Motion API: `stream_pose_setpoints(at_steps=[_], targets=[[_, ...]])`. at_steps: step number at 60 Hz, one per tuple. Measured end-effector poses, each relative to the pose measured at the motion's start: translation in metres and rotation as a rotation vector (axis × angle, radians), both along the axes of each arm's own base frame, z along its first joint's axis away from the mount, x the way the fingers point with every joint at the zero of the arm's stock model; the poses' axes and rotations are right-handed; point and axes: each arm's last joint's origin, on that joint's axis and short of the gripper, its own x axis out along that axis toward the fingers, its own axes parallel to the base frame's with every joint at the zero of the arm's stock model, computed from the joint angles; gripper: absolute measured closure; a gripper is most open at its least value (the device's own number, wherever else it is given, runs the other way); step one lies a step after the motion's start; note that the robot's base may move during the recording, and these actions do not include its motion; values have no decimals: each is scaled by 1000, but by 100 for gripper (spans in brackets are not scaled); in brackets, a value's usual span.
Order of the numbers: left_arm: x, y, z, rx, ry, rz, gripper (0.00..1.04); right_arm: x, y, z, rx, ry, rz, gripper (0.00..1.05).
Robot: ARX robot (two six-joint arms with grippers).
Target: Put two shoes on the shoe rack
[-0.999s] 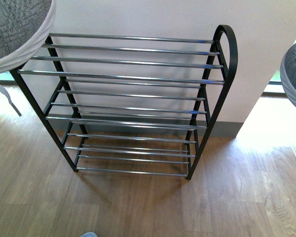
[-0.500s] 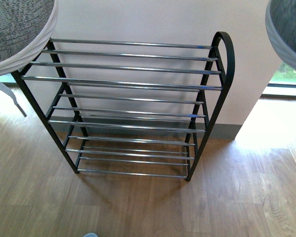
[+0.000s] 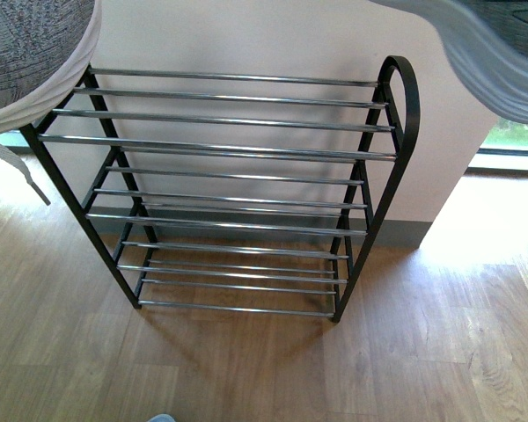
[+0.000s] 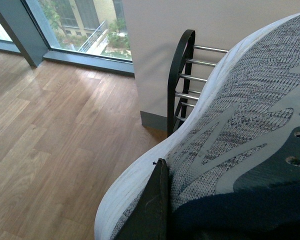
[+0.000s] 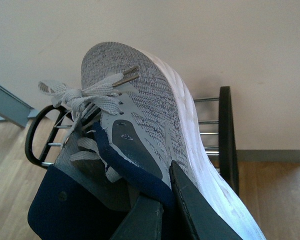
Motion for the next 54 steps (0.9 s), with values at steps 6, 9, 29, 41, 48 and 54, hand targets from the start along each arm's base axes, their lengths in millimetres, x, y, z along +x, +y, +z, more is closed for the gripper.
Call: stream_pose_setpoints(at_steps=[6, 9, 29, 41, 48, 54], targets=[[0, 0, 0, 0, 0, 0, 103, 18, 23, 2, 58, 67, -9, 103], [0, 0, 0, 0, 0, 0, 103, 26, 32, 1, 90, 98, -23, 103], [0, 0, 0, 0, 0, 0, 103, 57, 67, -22, 140, 219, -237, 103], [0, 0, 0, 0, 0, 0, 103, 80, 75, -31, 149, 241, -345, 103], [0, 0, 0, 0, 0, 0, 103, 93, 79, -37, 155, 267, -371, 103], [0, 0, 0, 0, 0, 0, 103, 103, 81, -46, 150, 292, -387, 103]])
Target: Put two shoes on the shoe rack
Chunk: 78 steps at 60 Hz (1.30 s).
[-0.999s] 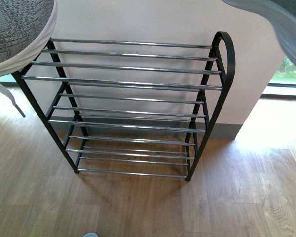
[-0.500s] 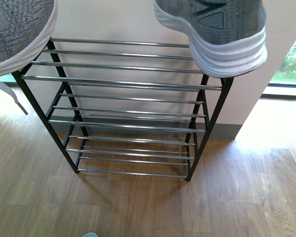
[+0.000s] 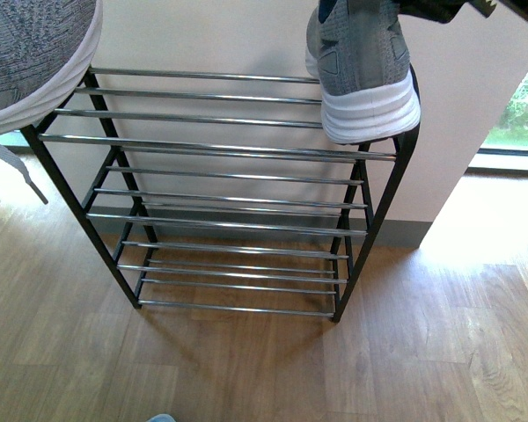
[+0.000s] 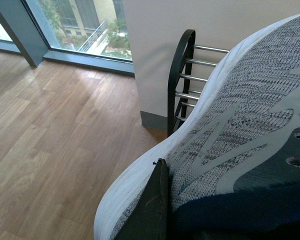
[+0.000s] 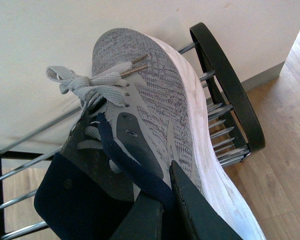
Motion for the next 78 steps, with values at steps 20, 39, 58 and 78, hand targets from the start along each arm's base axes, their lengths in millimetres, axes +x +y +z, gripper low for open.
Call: stream_pose_setpoints(at_steps=[20, 39, 58, 78], targets=[[0, 0, 0, 0, 0, 0, 103, 24, -1, -27, -26, 66, -52, 103], [0, 0, 0, 0, 0, 0, 103, 43, -9, -37, -28, 38, -117, 103], [0, 0, 0, 0, 0, 0, 103, 54, -8, -50, 1, -5, -74, 98], [0, 0, 0, 0, 0, 0, 103, 42, -12, -37, 4, -77, 16, 37]])
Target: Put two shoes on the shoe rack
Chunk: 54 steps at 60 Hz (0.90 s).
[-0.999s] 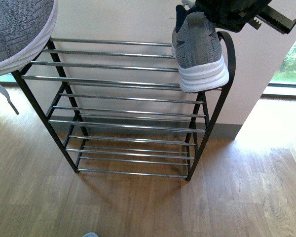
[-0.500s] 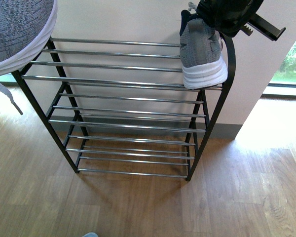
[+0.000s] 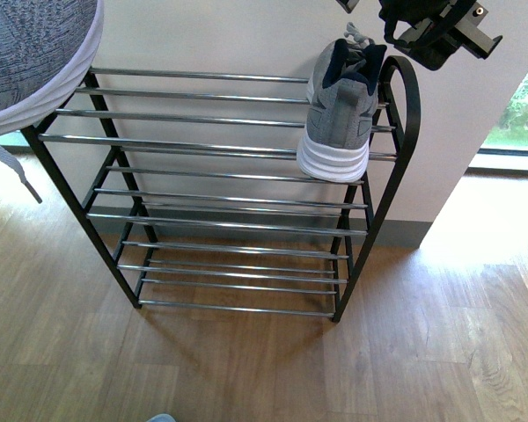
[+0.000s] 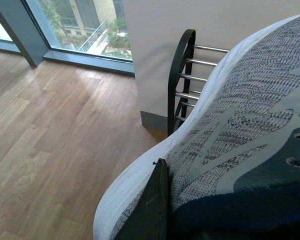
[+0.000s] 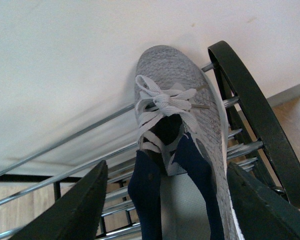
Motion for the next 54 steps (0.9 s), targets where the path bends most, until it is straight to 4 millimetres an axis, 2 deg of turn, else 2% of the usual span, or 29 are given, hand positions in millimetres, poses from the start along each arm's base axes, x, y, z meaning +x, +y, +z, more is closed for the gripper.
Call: stream_pose_setpoints(at_steps=[6, 9, 21, 30, 44, 54], targets=[[0, 0, 0, 0, 0, 0, 103, -20, -8, 16, 12, -37, 72, 13], [0, 0, 0, 0, 0, 0, 103, -28, -12, 22, 19, -52, 93, 8], [0, 0, 0, 0, 0, 0, 103, -69, -32, 46, 8, -148, 226, 9], [0, 0, 0, 0, 0, 0, 103, -115, -52, 57, -34, -219, 347, 9], [0, 0, 0, 0, 0, 0, 103, -183, -90, 61, -123, -313, 397, 9], [0, 0, 0, 0, 0, 0, 103, -219, -103, 56, -142, -344, 417, 9]])
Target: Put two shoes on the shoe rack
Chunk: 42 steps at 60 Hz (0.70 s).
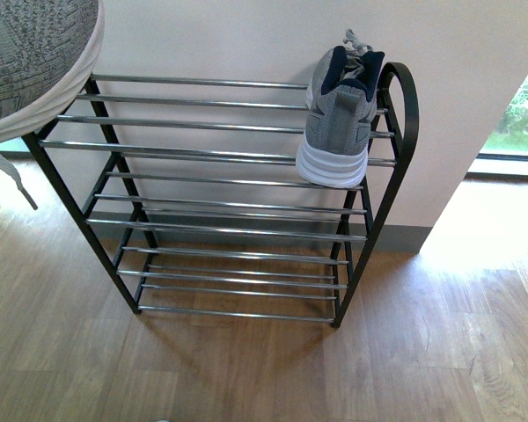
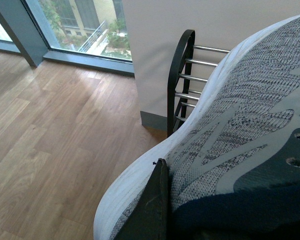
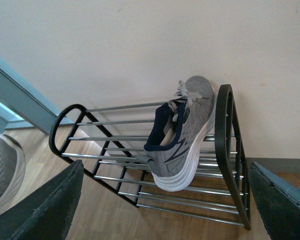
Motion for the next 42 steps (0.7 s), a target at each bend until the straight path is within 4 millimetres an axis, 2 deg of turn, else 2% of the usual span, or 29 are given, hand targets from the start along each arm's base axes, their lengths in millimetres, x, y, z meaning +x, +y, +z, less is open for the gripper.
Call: stream_pose_setpoints(at_steps=[12, 26, 31, 37, 42], targets=[[0, 0, 0, 0, 0, 0, 103, -29, -12, -15, 10, -63, -40, 9], [0, 0, 0, 0, 0, 0, 103, -32, -15, -21, -2, -72, -72, 9], [0, 0, 0, 0, 0, 0, 103, -35, -14, -24, -142, -175, -172, 22], [0, 0, 0, 0, 0, 0, 103, -43, -12, -32, -272, -215, -198, 36], [0, 0, 0, -1, 0, -2, 103, -53, -5, -45, -341, -210, -211, 55]])
